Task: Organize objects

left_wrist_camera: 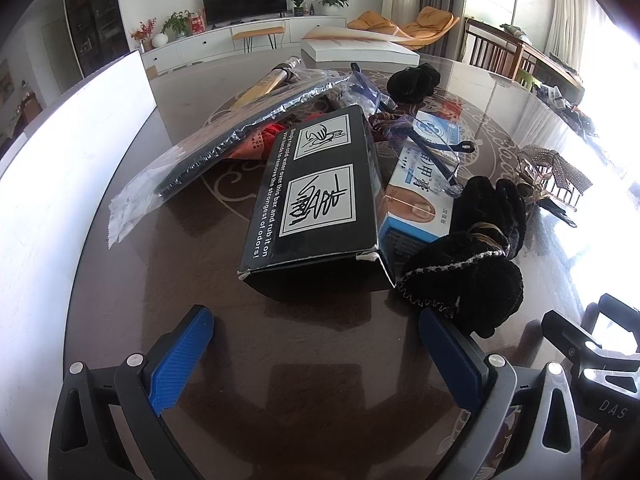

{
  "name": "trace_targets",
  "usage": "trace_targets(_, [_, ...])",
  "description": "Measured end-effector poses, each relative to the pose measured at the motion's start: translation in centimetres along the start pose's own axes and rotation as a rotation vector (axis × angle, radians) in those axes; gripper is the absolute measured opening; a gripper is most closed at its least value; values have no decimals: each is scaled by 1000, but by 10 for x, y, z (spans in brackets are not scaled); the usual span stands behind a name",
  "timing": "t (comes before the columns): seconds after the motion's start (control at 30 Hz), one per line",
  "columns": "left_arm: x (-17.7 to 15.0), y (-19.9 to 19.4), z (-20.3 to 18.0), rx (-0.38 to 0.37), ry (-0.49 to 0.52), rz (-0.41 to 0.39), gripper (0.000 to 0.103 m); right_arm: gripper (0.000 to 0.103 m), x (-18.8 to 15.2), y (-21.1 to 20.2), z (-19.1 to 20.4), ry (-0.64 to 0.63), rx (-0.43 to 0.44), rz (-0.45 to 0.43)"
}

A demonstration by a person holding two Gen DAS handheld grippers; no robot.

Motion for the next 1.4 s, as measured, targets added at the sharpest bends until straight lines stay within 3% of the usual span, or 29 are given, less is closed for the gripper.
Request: trace_targets(1.4, [8, 6, 1, 1, -3, -12, 103, 103, 0, 0, 0, -1, 0, -1])
Point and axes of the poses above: each gripper's, at about its wrist camera, not at the fingertips, and y roughly the way its jaws point, z to its left, x to its top, the point moved 9 cm from there along y, roughly the way its jaws point, and after that the axes turned 10 degrees about y, right-handed, at the moved point
